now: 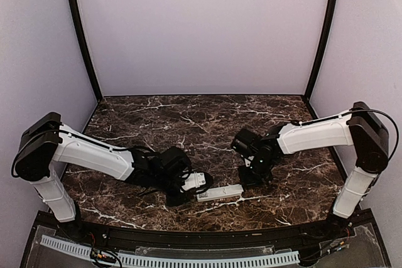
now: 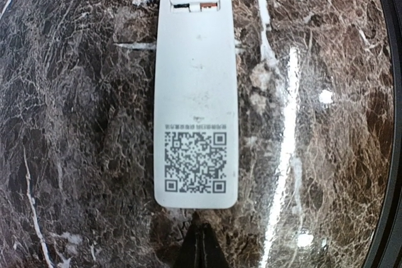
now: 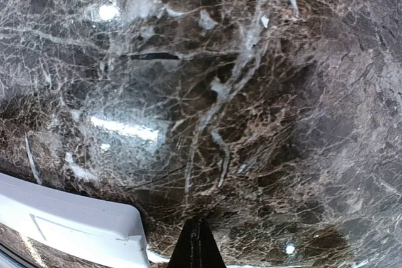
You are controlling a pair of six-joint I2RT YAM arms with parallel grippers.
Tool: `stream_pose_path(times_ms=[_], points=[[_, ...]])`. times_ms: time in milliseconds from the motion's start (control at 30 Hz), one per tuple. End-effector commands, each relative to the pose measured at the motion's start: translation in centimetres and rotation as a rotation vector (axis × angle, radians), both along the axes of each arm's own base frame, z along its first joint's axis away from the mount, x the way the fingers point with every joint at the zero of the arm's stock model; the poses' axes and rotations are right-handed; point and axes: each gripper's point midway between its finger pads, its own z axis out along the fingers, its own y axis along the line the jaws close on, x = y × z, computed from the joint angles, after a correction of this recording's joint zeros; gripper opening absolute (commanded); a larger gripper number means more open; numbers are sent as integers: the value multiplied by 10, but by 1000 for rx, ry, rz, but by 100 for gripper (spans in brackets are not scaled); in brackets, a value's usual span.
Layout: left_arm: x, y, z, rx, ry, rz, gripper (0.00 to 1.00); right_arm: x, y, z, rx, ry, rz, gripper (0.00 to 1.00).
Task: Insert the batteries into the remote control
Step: Hold the remote control at the center of the board, then press the battery cover on the remote control.
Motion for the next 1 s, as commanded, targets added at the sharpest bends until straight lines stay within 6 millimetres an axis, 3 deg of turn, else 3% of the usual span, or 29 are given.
stream_pose_path(times_ms=[0,300,967], points=[[-2,-6,0,-49,36,23,0,-5,0,-6,-1,14,-15,0],[-4,-7,-8,-41,58,29,0,-8,8,-9,6,14,-6,0],[-6,-22,-2,-96,88,7,0,-22,61,-10,103,55,18,0]])
